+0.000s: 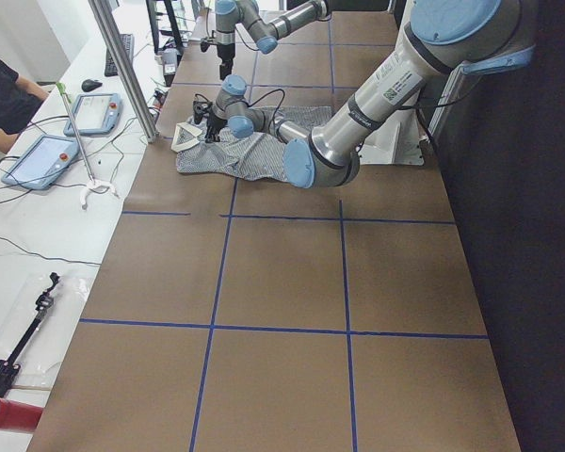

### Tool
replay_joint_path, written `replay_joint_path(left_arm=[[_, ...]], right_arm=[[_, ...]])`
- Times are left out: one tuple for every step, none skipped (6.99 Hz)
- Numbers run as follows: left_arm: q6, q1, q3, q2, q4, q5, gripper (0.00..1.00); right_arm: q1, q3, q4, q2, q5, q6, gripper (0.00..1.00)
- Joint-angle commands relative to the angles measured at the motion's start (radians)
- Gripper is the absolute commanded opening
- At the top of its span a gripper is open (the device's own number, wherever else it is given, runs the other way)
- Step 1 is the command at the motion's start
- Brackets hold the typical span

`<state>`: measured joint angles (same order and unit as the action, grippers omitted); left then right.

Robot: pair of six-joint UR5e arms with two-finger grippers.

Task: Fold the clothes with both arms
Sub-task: 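Fold the sleeve nearest the left gripper inward onto the shirt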

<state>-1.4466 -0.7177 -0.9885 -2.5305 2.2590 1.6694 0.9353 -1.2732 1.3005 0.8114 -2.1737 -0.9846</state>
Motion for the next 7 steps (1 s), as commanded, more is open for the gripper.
replay_joint_path(left_arm=[[0.038, 0.004, -0.03, -0.002, 0.007, 0.007, 1.0], [0.063, 0.001, -0.107, 0.054, -0.013, 0.062, 1.0], [0.09, 0.001, -0.245, 0.17, -0.036, 0.128, 1.0], [0.159, 0.0, -0.394, 0.267, -0.141, 0.147, 1.0], [0.249, -0.002, -0.558, 0.332, -0.303, 0.162, 1.0], [0.384, -0.003, -0.729, 0.446, -0.361, 0.162, 1.0], [0.422, -0.008, -0.862, 0.557, -0.358, 0.161, 1.0]], right_arm=[[0.0, -0.002, -0.003, 0.005, 0.0, -0.005, 1.0], [0.0, -0.062, -0.004, 0.049, -0.001, -0.006, 1.0], [-0.028, -0.221, 0.0, 0.168, -0.002, -0.023, 1.0], [-0.07, -0.371, -0.001, 0.295, 0.012, -0.098, 1.0], [-0.117, -0.491, -0.001, 0.386, 0.053, -0.191, 1.0], [-0.204, -0.596, -0.003, 0.485, 0.098, -0.26, 1.0], [-0.319, -0.68, -0.05, 0.565, 0.233, -0.401, 1.0]])
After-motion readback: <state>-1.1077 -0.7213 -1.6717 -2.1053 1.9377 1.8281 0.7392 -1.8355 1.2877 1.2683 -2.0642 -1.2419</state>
